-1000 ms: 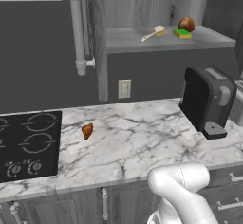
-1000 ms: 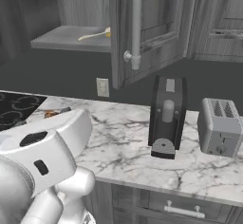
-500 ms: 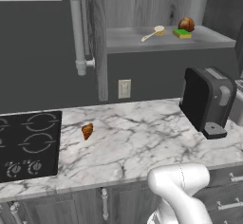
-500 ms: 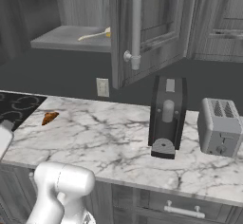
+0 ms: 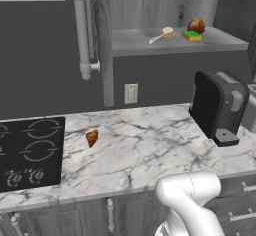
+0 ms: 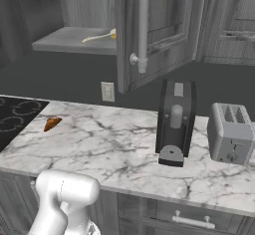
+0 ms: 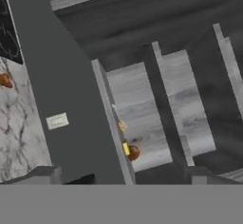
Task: Pick the sponge and dish brush from the cabinet and place them on the counter.
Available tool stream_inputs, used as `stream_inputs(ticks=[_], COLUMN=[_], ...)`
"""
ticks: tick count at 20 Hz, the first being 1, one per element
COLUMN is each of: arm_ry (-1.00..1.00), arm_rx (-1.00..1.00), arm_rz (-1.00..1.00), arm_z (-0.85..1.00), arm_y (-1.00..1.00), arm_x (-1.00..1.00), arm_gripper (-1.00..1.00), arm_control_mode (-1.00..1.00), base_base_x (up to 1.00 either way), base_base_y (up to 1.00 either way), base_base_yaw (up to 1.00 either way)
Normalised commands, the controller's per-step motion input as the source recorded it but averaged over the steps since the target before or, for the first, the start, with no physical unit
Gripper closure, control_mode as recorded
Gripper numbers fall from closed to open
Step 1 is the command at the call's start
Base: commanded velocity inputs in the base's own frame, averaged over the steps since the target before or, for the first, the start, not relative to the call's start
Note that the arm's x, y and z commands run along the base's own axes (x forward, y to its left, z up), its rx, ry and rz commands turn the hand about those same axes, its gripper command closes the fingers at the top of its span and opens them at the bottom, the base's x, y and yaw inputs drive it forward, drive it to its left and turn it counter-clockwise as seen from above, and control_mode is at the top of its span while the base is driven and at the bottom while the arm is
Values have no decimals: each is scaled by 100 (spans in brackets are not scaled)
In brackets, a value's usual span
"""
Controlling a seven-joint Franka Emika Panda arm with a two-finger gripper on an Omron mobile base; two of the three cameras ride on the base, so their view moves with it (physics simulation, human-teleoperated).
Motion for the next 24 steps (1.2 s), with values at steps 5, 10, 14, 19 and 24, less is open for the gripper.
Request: stream_inputs(ticks=[5, 10, 14, 19, 24], arm_ry=[12, 9, 10, 4, 1], arm_rx=[-22, -12, -3, 0, 3], arm_rz=[-12, -19, -20, -25, -17], arm_z=[17, 11, 1, 0, 0], arm_y=[30, 6, -22, -43, -40], arm_x=[95, 97, 80, 56, 42], arm_gripper=[-100, -100, -100, -100, -100], arm_control_mode=[-100, -100, -100, -100, -100], base_base_x=[0, 0, 0, 0, 0], base_base_y=[0, 0, 0, 0, 0], base_base_yaw=[0, 0, 0, 0, 0])
